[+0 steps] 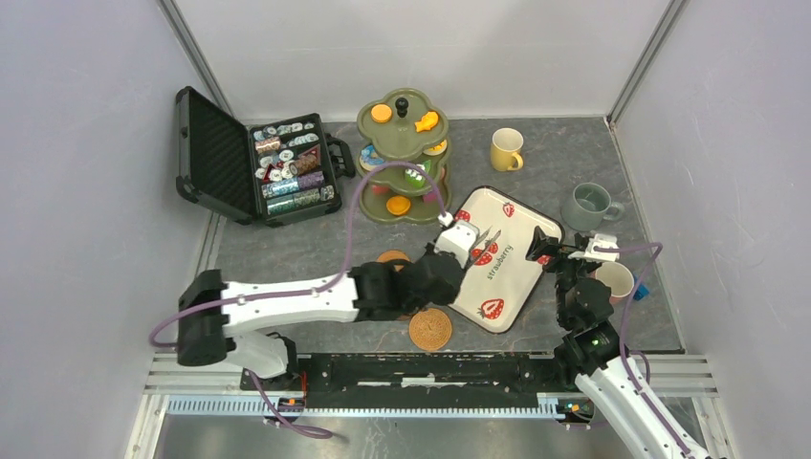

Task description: Serve the afternoon tea

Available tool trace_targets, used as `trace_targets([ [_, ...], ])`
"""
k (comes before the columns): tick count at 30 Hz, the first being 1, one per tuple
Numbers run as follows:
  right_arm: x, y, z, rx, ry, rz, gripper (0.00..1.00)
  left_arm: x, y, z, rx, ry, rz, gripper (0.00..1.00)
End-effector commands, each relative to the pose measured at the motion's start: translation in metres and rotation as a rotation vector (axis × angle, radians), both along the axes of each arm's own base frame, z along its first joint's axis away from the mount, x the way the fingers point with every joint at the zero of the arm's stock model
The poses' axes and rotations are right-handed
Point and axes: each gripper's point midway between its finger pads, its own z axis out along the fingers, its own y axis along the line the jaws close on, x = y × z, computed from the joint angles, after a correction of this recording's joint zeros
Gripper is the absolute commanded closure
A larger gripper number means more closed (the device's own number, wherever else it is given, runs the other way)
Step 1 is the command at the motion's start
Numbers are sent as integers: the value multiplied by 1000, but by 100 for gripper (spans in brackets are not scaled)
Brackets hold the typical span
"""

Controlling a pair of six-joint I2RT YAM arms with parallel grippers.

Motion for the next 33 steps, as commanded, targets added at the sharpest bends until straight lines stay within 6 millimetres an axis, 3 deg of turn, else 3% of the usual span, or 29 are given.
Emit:
trace_targets([
  [1,-1,-1,14,32,-53,-5,2,15,-21,-7,-124,-31,193,61],
  [10,-1,-1,14,32,-53,-4,2,12,-61,-71,-100,15,200,60],
  [15,-1,0,16,34,-56,0,2,10,-69,-104,-38,51,196,59],
  [23,-1,0,14,33,-52,0,2,3,-74,-130,-7,104,181,55],
  [30,-1,1,13,34,-50,1,2,-1,-89,-143,22,146,136,52],
  [33,1,2,9,27,-36,4,2,-1,-92,-146,34,165,125,44],
])
